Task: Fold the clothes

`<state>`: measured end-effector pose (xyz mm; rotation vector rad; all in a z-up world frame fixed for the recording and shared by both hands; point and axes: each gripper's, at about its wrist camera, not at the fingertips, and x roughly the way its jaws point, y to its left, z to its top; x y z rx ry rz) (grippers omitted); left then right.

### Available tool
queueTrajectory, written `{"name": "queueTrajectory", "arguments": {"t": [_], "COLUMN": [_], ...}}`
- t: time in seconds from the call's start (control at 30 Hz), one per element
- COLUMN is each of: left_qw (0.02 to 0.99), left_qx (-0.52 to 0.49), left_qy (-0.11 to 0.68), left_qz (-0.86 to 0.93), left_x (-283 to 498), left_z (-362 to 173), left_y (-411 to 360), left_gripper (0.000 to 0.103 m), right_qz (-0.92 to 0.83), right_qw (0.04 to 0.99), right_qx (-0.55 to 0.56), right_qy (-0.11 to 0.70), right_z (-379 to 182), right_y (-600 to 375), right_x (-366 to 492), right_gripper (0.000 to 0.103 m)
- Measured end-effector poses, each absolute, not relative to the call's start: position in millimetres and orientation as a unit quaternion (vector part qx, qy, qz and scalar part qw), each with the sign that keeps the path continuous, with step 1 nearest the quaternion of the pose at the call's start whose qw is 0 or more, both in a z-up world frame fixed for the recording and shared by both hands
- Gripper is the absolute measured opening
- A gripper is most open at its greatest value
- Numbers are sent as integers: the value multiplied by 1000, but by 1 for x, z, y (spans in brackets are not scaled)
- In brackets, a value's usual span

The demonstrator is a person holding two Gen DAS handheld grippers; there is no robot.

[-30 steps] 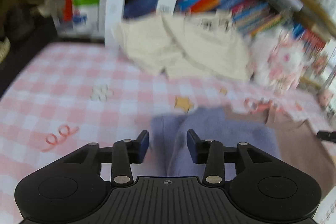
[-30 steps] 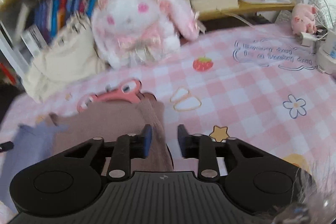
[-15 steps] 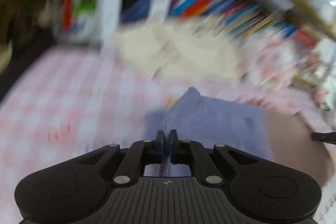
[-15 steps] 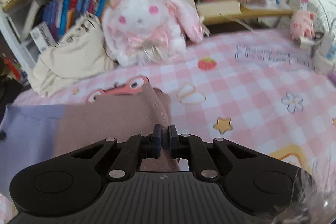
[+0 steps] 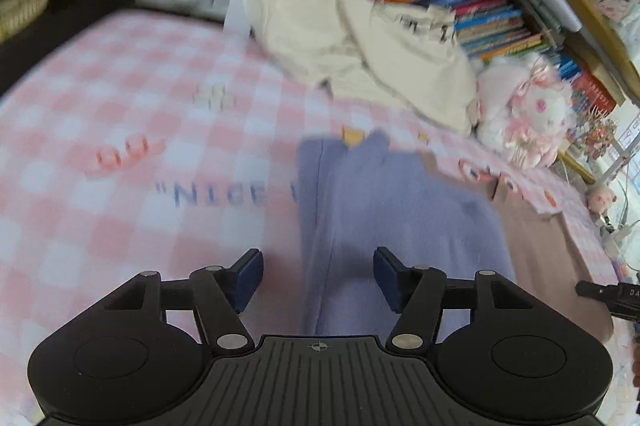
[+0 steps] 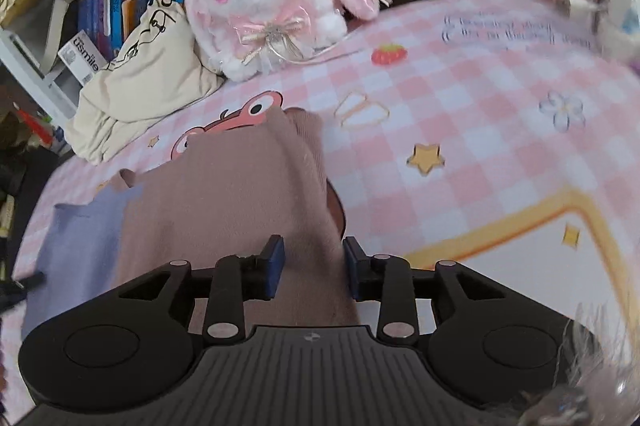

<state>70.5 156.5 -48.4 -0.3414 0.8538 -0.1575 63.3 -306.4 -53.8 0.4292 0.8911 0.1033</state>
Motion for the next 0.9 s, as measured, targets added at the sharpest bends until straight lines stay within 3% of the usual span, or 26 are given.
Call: {"name": "queueTrajectory", "arguments": {"t": [0.03, 0.07, 0.27, 0.37, 0.57, 0.73, 0.9], "left_qw": [890, 887, 886, 887, 908, 927, 930], "left_qx": [-173, -182, -179, -172, -138, -94, -101], "left_qy": [413, 415, 420, 420, 388, 354, 342], "left_qz": [-80, -84, -86, -82, -71, -86, -95], "left_x": [70, 70, 70, 70, 52, 14, -19], "left_z": [-51, -53, -54, -54, -32, -7, 3], "left_y": [156, 156, 153, 151, 142, 127, 120], "left_gripper": [49, 31, 28, 30, 33, 54, 61], "right_qz": [50, 52, 48, 43, 29, 29, 42], "right_qw": [875, 872, 871, 872, 894, 916, 927], "right_qx": [216, 219, 215, 218, 172, 136, 100], "right_qy": [431, 434, 438, 437, 413, 375, 360], "right_z": [-55, -55, -52, -53, -34, -9, 3], "right_y": [-305, -303, -295, -296, -285, -275, -258], "right_x": [63, 61, 50, 48, 35, 8, -25], "right_gripper": [29, 25, 23, 24, 42, 54, 56]}}
